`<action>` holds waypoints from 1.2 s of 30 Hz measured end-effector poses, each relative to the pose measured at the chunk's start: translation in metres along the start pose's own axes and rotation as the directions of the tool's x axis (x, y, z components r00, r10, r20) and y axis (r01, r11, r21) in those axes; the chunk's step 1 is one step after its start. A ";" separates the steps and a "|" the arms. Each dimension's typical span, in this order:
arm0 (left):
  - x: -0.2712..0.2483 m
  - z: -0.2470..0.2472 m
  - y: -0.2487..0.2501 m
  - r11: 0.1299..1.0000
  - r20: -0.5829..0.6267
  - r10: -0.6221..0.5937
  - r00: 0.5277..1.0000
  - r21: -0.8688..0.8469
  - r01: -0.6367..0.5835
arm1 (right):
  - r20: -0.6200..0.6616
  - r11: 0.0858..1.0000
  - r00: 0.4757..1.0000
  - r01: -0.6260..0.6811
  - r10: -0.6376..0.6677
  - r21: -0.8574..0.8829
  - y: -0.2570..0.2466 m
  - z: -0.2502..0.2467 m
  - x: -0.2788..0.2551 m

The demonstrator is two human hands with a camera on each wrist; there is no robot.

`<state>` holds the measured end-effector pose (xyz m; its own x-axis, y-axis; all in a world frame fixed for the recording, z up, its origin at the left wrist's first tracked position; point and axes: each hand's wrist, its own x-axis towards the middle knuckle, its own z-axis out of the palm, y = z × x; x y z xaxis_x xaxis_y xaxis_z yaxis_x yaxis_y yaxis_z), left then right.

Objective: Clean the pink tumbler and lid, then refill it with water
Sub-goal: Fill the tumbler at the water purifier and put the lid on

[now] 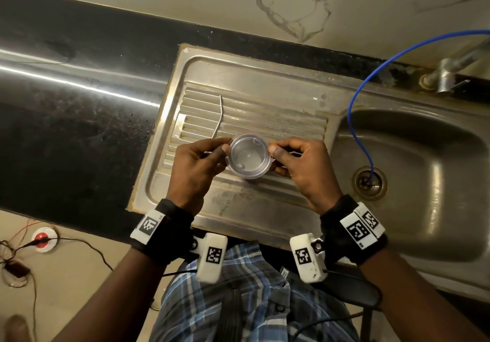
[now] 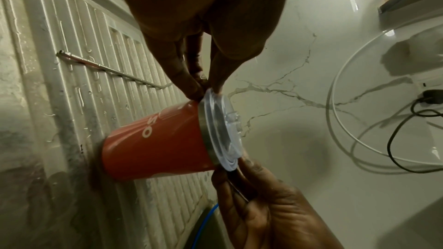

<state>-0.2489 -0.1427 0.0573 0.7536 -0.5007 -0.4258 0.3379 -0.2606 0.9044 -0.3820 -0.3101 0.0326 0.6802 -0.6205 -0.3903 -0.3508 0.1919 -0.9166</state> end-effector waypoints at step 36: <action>-0.017 -0.008 0.008 0.937 0.126 0.018 0.992 0.344 -0.061 | -0.006 0.972 0.997 0.076 -0.080 -0.224 0.013 0.010 -0.033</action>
<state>-0.2543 -0.1294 0.0719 0.6827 -0.6054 -0.4091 0.0770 -0.4972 0.8642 -0.4023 -0.2796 0.0329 0.7023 -0.6381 -0.3154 -0.4329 -0.0312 -0.9009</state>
